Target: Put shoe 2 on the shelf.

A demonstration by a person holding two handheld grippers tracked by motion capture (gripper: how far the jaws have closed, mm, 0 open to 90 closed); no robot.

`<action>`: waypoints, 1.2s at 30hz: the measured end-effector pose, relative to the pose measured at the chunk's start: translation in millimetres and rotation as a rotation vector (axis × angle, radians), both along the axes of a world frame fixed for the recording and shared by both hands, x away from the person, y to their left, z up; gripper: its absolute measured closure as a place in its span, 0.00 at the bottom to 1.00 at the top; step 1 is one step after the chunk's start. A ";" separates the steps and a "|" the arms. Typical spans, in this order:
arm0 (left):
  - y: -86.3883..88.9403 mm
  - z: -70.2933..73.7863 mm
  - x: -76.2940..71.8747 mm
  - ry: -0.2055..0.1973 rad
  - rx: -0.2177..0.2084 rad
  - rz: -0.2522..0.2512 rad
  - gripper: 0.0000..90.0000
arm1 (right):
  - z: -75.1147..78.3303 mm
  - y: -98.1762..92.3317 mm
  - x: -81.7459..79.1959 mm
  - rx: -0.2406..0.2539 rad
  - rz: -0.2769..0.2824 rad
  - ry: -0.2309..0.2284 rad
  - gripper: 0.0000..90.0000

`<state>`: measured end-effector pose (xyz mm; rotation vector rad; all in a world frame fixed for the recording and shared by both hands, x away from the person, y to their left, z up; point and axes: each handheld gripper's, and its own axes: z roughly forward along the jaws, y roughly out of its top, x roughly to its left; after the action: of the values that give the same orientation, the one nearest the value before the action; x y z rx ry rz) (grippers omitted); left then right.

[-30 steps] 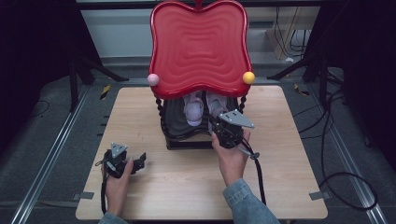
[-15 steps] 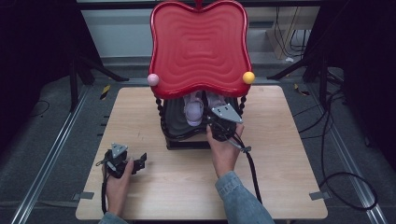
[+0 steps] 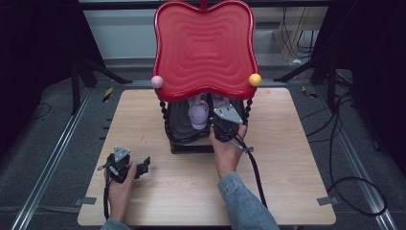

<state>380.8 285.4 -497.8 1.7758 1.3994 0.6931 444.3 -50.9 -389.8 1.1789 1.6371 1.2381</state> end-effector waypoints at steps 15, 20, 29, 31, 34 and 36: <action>0.1 0.1 0.3 0.000 0.001 -0.002 0.09 | -8.1 7.1 8.0 -0.013 -0.013 0.013 0.96; 0.3 0.3 0.1 -0.001 0.000 -0.001 0.09 | -7.9 10.6 11.1 -0.024 -0.011 0.010 0.96; -0.6 0.1 0.1 0.001 -0.001 -0.003 0.09 | -10.4 13.2 12.3 -0.036 -0.013 0.011 0.95; -1.1 0.2 0.1 -0.001 -0.002 -0.004 0.09 | -10.2 12.9 12.2 -0.032 -0.011 0.013 0.95; -1.1 0.1 0.3 0.001 0.001 -0.005 0.09 | -10.0 13.0 11.8 -0.030 -0.012 0.013 0.93; -1.2 0.1 0.3 0.001 0.000 -0.005 0.09 | -10.5 13.0 11.5 -0.032 -0.015 0.012 0.92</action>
<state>381.1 284.2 -497.7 1.7790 1.3949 0.6900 455.8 -38.0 -400.2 1.1793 1.6478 1.1932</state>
